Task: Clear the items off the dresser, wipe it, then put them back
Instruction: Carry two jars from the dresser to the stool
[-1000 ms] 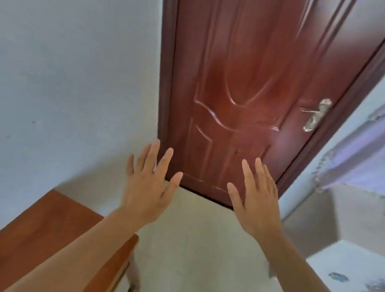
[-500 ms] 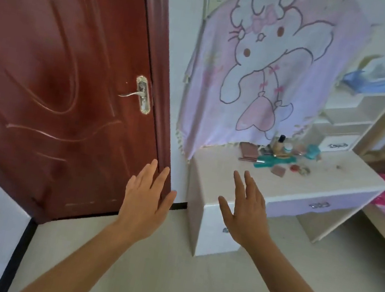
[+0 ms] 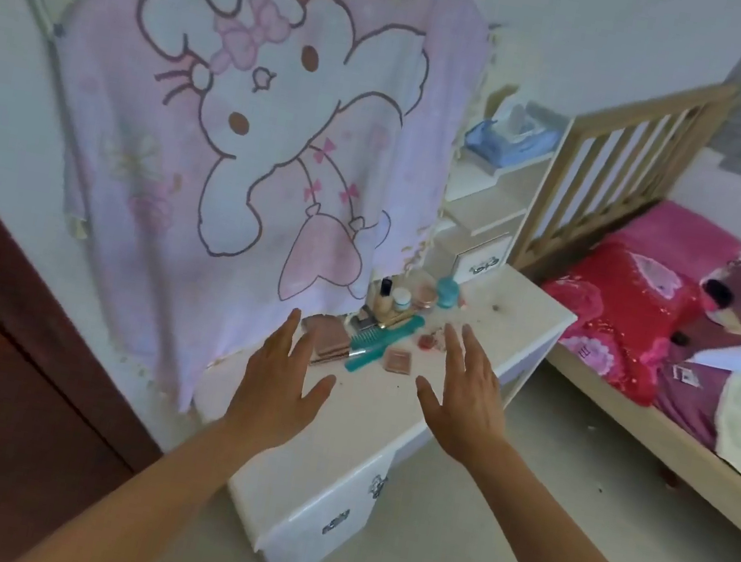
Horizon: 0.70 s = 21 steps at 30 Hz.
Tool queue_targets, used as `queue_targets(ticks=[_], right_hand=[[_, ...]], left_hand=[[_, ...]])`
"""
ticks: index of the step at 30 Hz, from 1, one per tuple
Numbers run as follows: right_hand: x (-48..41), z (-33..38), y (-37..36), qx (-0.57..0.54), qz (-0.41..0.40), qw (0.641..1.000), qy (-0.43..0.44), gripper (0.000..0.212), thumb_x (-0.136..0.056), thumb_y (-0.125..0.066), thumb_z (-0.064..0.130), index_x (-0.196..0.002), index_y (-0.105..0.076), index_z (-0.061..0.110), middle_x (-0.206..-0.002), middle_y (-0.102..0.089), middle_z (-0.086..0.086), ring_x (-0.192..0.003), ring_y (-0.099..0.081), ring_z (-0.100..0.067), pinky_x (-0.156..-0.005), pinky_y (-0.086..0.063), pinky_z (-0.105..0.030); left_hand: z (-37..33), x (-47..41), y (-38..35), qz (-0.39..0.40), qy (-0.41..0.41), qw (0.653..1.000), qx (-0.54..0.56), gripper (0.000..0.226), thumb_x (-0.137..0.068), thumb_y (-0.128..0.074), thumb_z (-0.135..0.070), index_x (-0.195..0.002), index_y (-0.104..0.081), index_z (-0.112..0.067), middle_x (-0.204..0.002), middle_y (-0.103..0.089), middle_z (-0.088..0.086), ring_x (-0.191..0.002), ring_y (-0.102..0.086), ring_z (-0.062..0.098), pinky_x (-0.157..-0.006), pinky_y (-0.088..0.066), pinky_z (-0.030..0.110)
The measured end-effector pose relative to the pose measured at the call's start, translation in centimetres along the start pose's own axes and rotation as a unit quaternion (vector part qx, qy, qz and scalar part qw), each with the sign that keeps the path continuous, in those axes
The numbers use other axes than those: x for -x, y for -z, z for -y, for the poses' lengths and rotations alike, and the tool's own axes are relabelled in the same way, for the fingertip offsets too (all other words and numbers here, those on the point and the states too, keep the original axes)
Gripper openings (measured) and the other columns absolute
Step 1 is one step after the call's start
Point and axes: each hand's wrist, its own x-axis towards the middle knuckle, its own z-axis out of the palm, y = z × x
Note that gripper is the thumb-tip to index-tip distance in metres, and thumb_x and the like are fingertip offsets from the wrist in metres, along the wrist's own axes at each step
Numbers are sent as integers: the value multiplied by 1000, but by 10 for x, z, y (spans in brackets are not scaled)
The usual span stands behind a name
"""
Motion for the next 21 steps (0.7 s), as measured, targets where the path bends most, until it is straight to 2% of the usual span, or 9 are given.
queue_targets(ticks=[3,7,9,13,15,18,21], right_hand=[[-34,-21,0,2,3,999,-45,79,-95,-49,49,-155,-4,24,-163,-7,-7,-148,-18,-28,-117,-23,-44],[-68,-52,-17,17,27,996,-81,78,-96,-48,47,-156,-3,23,-164,-3,-6,-149,-14,-27,-119,-23,-45],[-86,-67,-29,21,48,995,-86,78,-96,-48,46,-156,-4,22,-164,-2,-7,-149,-12,-27,-119,-22,-44],[-136,-98,-52,12,95,992,-88,79,-96,-48,46,-156,-3,23,-164,1,-5,-150,-9,-26,-119,-23,-45],[-166,-118,-65,2,110,991,-83,79,-96,-50,45,-156,-3,24,-164,1,-3,-150,-10,-26,-117,-25,-45],[-217,-151,-87,-10,145,987,-71,79,-95,-51,44,-155,-4,26,-164,2,0,-148,-16,-26,-110,-37,-45],[-277,-185,-108,-19,177,984,-25,77,-96,-54,41,-155,-7,25,-164,-1,0,-145,-24,-27,-104,-43,-45]], left_hand=[[-2,-57,-14,22,-21,999,28,65,-95,-52,-45,-149,-22,-26,-162,-7,0,-146,-14,21,-113,-27,41],[-1,-111,-50,64,-34,997,35,67,-94,-53,-42,-150,-22,-22,-161,-9,2,-146,-13,25,-112,-29,43],[0,-133,-70,72,-46,996,39,68,-93,-55,-40,-150,-22,-23,-160,-12,0,-144,-15,22,-110,-32,37],[-5,-180,-108,85,-47,993,66,61,-92,-58,-37,-144,-29,-29,-148,-26,-10,-134,-30,15,-92,-45,25],[-8,-208,-126,98,-37,992,65,60,-91,-59,-38,-142,-30,-31,-146,-31,-10,-132,-35,14,-89,-52,28],[-12,-253,-156,118,-11,992,30,58,-89,-60,-39,-138,-31,-32,-150,-28,-2,-130,-41,19,-88,-52,38],[-18,-296,-191,139,40,989,32,62,-91,-59,-36,-144,-30,-27,-156,-22,3,-139,-32,23,-102,-44,45]])
